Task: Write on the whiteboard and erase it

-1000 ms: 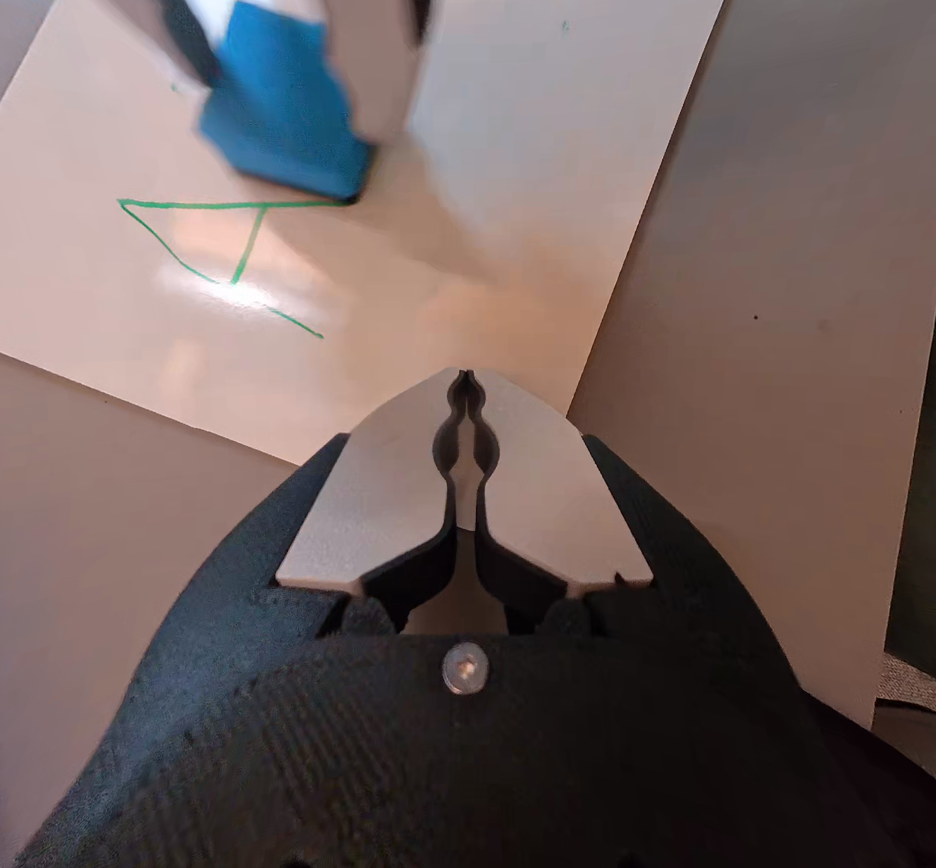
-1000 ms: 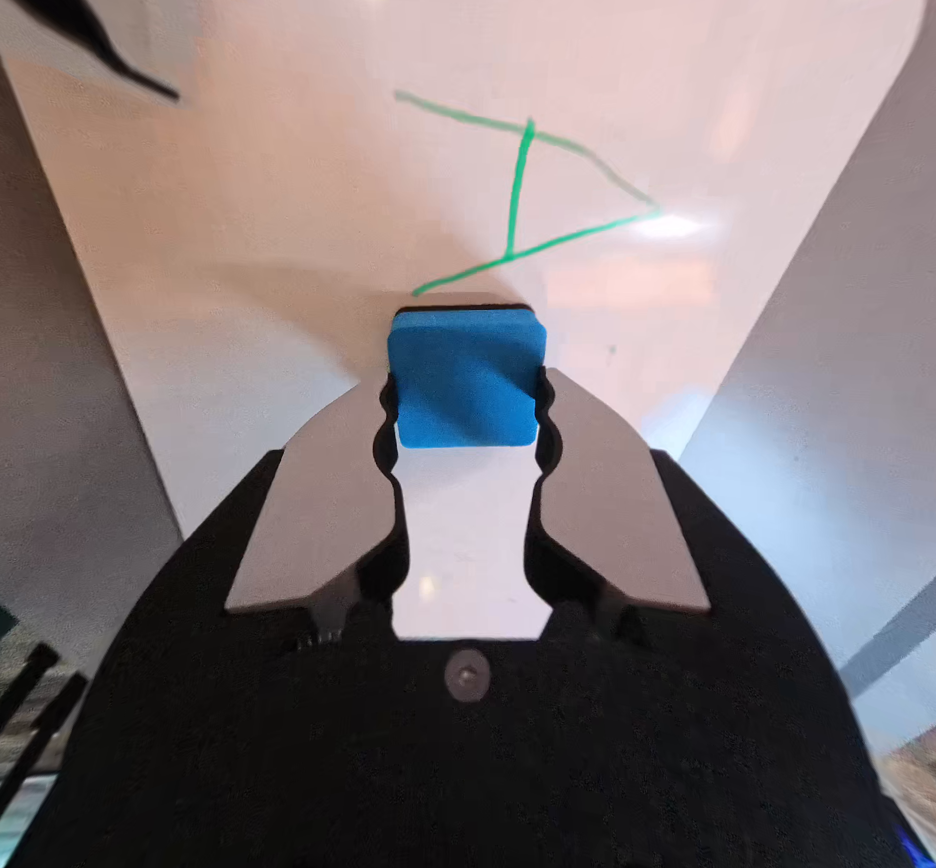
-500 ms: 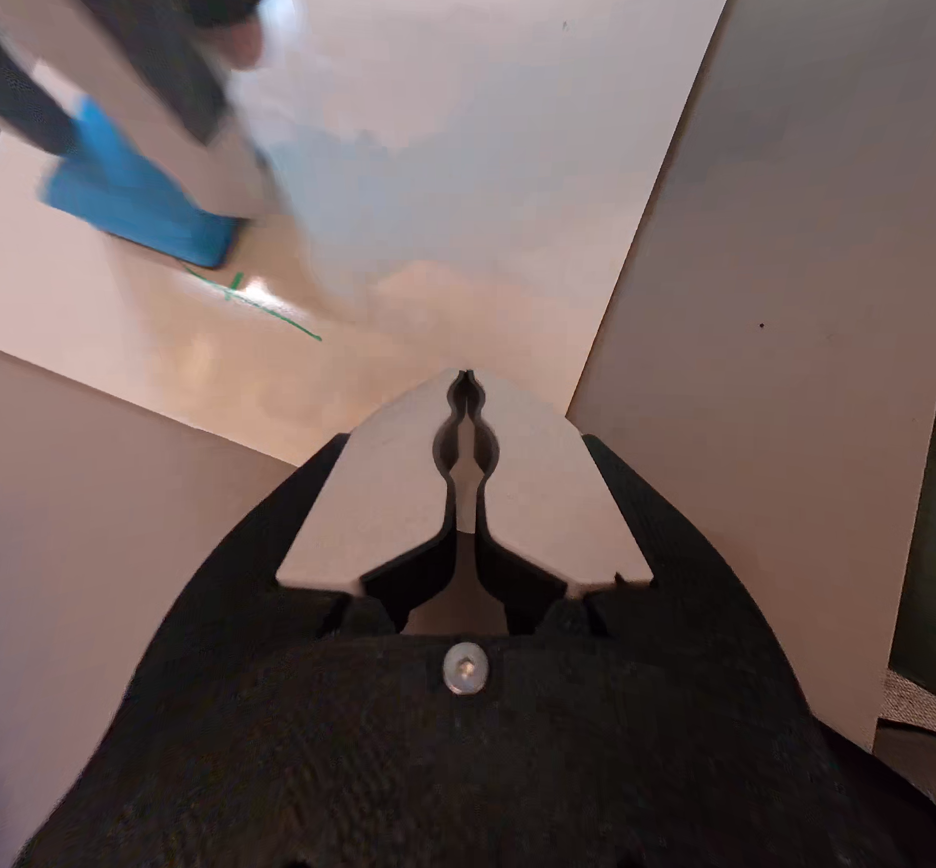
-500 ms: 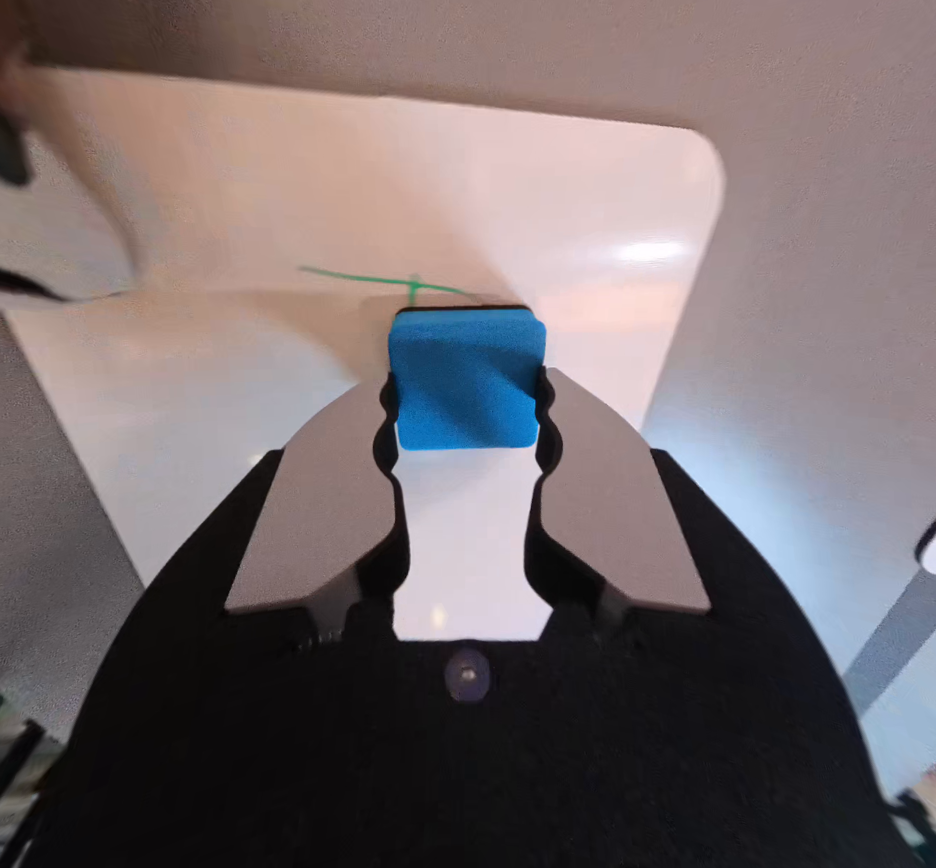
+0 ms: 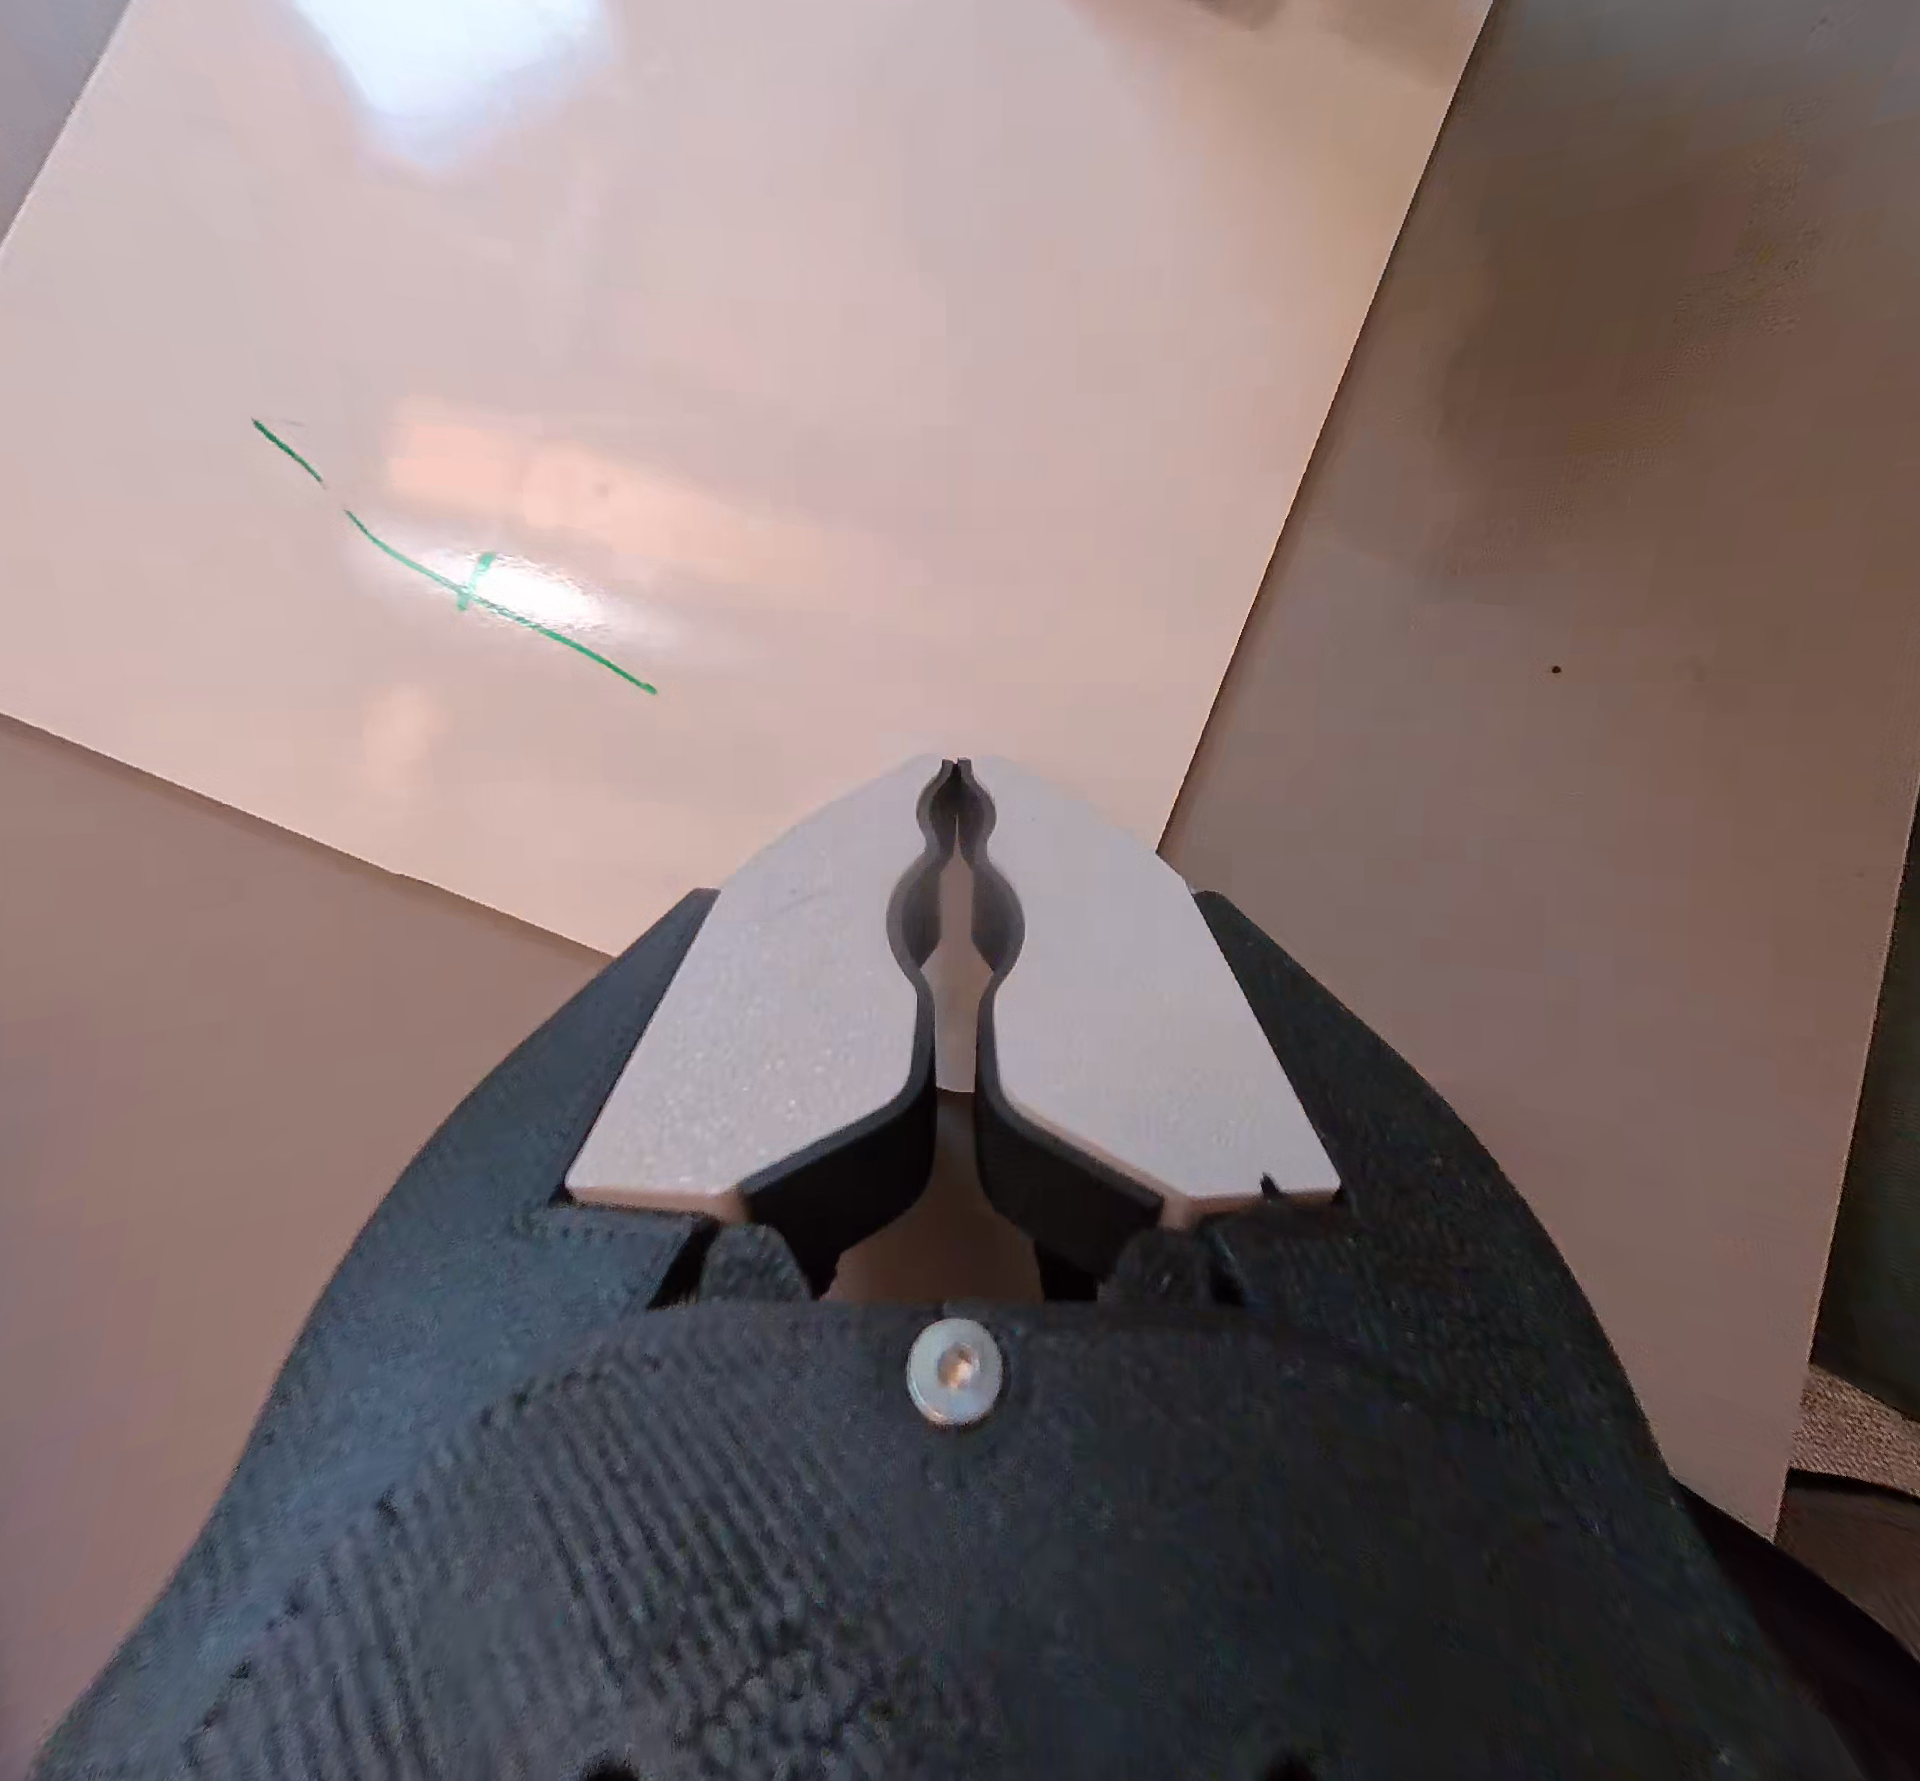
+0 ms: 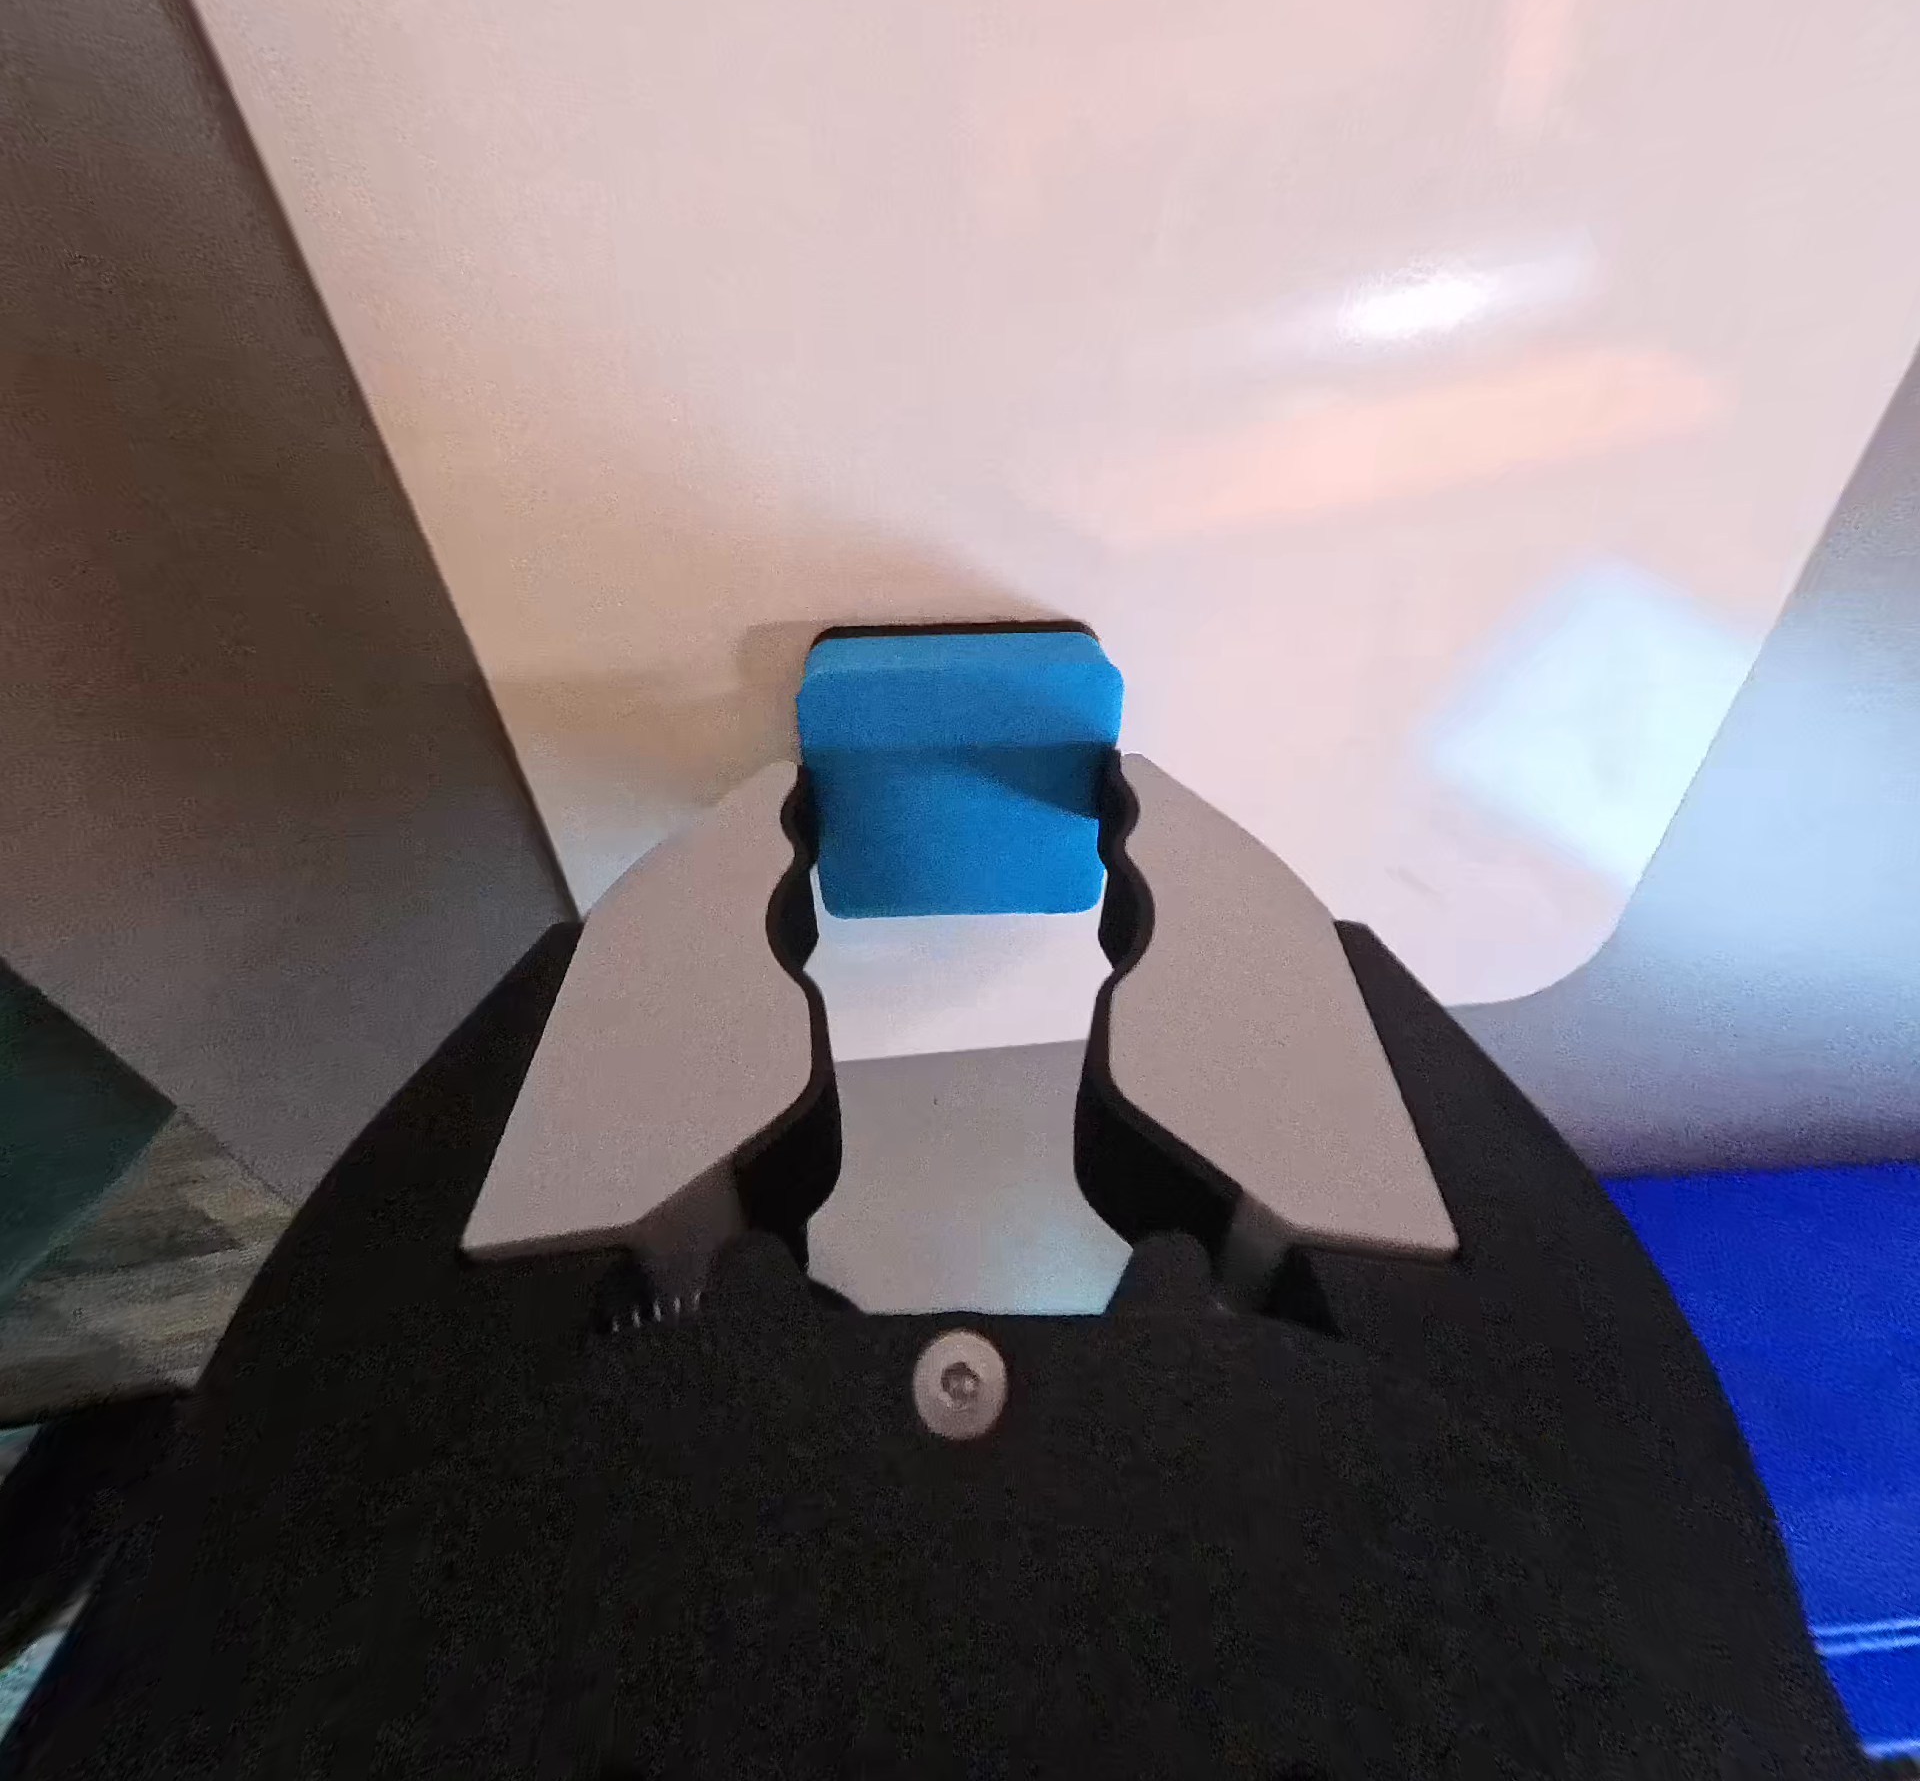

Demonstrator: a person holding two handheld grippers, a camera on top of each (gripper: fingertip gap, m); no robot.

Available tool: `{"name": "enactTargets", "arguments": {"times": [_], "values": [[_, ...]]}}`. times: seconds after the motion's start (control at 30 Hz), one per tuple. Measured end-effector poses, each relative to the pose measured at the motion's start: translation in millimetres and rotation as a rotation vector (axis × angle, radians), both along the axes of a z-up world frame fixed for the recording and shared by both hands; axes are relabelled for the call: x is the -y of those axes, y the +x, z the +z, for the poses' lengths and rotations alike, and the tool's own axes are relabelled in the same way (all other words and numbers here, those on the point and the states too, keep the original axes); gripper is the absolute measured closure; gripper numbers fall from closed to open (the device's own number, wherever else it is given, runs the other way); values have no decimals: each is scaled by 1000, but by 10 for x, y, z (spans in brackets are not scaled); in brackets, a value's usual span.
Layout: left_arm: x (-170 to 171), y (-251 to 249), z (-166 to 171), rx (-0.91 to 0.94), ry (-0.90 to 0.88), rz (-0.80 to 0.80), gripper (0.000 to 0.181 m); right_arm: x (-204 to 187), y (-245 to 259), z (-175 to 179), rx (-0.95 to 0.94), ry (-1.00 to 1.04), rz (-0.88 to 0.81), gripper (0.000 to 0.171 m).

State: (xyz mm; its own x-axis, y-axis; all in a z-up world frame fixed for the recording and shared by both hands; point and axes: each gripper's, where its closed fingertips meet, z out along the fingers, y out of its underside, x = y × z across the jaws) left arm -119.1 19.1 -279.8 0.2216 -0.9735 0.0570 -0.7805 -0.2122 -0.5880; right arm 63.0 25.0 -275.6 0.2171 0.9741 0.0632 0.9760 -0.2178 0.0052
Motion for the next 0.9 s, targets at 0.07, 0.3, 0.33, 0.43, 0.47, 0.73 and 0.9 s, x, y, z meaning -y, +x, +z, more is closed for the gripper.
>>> {"name": "enactTargets", "arguments": {"times": [0.07,0.3,0.33,0.43,0.47,0.73,0.9], "values": [[0,2,1,3,-1,2,181,168,-245,-3,-32,-9,81,118],[-2,3,0,6,3,9,181,-375,-463,-1,-36,55,56,118],[-1,3,0,5,5,9,181,-435,-323,-4,-29,39,14,118],[4,2,-1,1,7,4,181,-351,103,-4,-9,-18,-72,118],[6,1,-1,2,6,2,181,-200,153,-1,-12,-45,-59,118],[15,9,-1,16,-6,3,181,-738,189,-18,-79,-12,-140,118],[19,11,-1,25,-20,0,181,-1320,646,-18,-109,4,-336,118]]}}
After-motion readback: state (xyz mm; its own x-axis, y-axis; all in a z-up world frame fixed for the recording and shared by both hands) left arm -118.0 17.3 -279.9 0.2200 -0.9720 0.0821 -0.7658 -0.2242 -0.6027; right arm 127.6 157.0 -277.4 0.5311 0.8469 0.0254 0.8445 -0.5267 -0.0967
